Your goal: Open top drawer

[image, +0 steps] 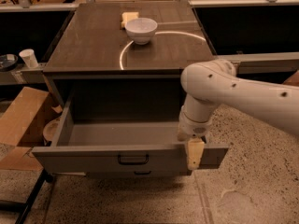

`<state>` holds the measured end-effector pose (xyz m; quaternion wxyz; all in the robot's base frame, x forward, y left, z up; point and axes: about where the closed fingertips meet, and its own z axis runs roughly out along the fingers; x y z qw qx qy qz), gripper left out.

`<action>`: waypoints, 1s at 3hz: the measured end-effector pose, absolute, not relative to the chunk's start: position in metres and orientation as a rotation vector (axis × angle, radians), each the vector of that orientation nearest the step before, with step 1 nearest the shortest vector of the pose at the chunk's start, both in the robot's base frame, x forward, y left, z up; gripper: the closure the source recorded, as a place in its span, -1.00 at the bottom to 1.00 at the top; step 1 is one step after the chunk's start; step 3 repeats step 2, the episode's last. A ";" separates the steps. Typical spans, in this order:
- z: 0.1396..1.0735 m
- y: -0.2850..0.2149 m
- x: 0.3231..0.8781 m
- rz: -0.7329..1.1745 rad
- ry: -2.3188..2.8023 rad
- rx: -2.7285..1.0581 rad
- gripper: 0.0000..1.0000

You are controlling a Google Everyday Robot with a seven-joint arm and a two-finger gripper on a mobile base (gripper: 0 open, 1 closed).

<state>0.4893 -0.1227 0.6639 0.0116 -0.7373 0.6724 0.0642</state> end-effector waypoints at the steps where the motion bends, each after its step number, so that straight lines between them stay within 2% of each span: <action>1: 0.709 -0.122 0.456 0.137 2.106 -2.190 -1.00; 2: 0.747 -0.119 0.434 0.108 2.090 -2.107 -1.00; 3: 0.747 -0.119 0.434 0.108 2.090 -2.107 -1.00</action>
Offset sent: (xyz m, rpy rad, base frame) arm -0.0812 0.0060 0.1286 0.1222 -0.2064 -0.1400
